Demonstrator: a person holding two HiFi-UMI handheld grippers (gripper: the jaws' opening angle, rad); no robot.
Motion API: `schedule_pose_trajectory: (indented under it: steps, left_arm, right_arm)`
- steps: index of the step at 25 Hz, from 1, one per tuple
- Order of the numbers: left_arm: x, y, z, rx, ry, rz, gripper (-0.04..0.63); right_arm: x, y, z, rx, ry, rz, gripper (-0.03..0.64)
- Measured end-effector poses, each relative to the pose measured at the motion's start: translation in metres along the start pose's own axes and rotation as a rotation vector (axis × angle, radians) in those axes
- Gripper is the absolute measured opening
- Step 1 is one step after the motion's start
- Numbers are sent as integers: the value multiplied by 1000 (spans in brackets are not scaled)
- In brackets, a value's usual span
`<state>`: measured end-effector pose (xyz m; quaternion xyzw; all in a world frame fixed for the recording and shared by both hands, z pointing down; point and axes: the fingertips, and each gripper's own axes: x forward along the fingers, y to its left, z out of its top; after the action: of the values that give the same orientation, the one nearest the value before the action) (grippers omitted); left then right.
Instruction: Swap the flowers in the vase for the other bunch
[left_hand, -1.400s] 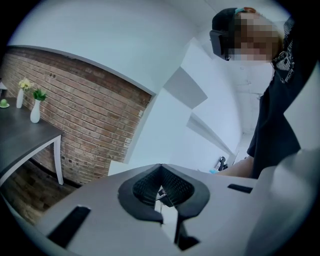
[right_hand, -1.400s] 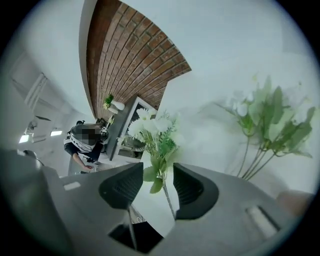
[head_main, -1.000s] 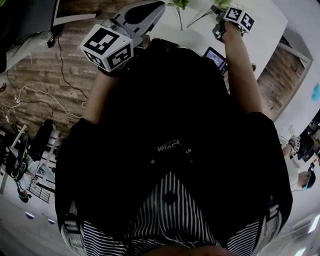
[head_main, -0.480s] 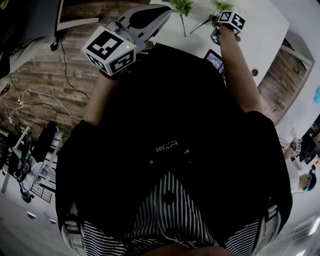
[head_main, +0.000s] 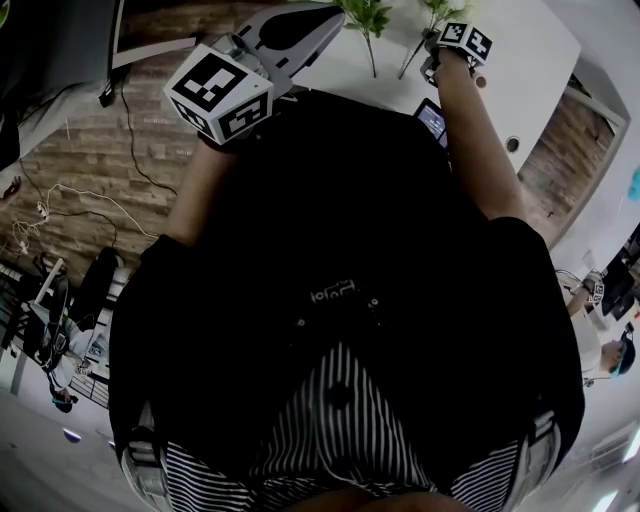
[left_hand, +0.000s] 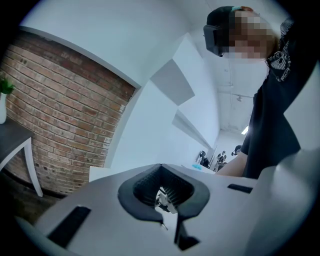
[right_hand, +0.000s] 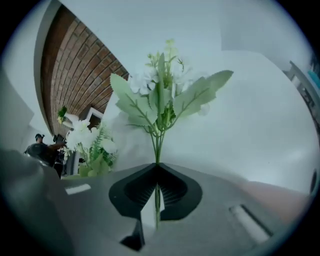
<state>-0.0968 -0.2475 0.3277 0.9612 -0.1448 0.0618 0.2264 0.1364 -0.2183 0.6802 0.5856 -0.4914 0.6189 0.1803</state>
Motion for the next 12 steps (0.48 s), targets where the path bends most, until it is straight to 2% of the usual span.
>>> schedule_pose_trajectory:
  steps: [3,6,12]
  left_arm:
    - [6,-2,-2,-7,5,-15,6]
    - [16,-13,-2,-2,7,-35,6]
    - [58,-62,3,38,20,-71,6]
  right_arm:
    - [-16,21,10,-69,-51,55,9]
    - [-37,36,21,-83,-108,129,9]
    - [-116,40,52,-164,-249,291,9]
